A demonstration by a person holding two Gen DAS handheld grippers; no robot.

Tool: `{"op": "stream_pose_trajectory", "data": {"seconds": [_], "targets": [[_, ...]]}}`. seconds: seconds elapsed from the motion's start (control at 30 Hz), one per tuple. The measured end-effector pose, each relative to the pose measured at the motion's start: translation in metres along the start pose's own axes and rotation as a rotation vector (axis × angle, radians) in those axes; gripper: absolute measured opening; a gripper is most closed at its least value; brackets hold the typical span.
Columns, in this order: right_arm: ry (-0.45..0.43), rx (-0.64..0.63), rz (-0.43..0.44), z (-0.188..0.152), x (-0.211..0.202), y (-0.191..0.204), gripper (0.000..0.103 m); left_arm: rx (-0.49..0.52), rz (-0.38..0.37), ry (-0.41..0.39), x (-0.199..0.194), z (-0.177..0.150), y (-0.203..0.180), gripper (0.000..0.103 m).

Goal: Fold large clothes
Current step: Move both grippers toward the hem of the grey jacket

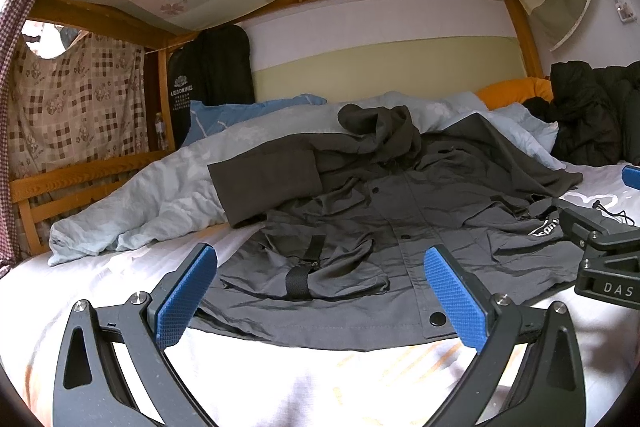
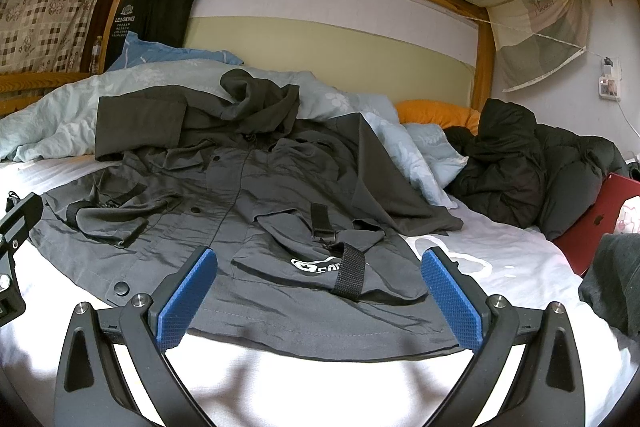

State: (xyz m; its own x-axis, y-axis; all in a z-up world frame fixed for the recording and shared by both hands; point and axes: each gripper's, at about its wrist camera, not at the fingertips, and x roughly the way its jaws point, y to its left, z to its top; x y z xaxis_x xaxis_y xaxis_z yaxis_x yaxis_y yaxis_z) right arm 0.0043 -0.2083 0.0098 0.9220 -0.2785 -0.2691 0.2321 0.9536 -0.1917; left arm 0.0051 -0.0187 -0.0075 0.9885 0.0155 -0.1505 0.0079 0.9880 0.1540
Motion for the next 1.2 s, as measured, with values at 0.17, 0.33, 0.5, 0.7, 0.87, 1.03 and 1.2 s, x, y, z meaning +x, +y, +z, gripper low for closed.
{"op": "stream_pose_trajectory", "data": {"seconds": [0.17, 0.33, 0.5, 0.7, 0.87, 1.03, 1.2], "targets": [[-0.001, 0.001, 0.0, 0.0, 0.0, 0.0, 0.103, -0.002, 0.003, 0.005, -0.002, 0.002, 0.002, 0.103], [-0.001, 0.002, 0.0, 0.0, 0.0, 0.0, 0.103, 0.005, 0.008, 0.007, -0.002, 0.006, 0.002, 0.103], [0.036, -0.01, -0.004, -0.001, -0.001, 0.001, 0.103, -0.014, -0.014, 0.071, 0.002, 0.008, 0.006, 0.103], [0.034, -0.094, -0.057, 0.003, -0.022, -0.003, 0.103, -0.057, -0.061, 0.094, -0.007, 0.021, 0.029, 0.103], [-0.012, 0.059, -0.108, 0.023, -0.036, -0.045, 0.103, -0.104, -0.08, 0.132, -0.008, 0.051, 0.051, 0.103], [0.024, 0.222, -0.038, 0.021, -0.033, -0.087, 0.103, -0.134, -0.068, 0.121, -0.008, 0.063, 0.079, 0.103], [0.093, 0.326, 0.028, 0.005, -0.005, -0.131, 0.095, -0.287, 0.008, 0.268, 0.031, 0.049, 0.126, 0.103]]}}
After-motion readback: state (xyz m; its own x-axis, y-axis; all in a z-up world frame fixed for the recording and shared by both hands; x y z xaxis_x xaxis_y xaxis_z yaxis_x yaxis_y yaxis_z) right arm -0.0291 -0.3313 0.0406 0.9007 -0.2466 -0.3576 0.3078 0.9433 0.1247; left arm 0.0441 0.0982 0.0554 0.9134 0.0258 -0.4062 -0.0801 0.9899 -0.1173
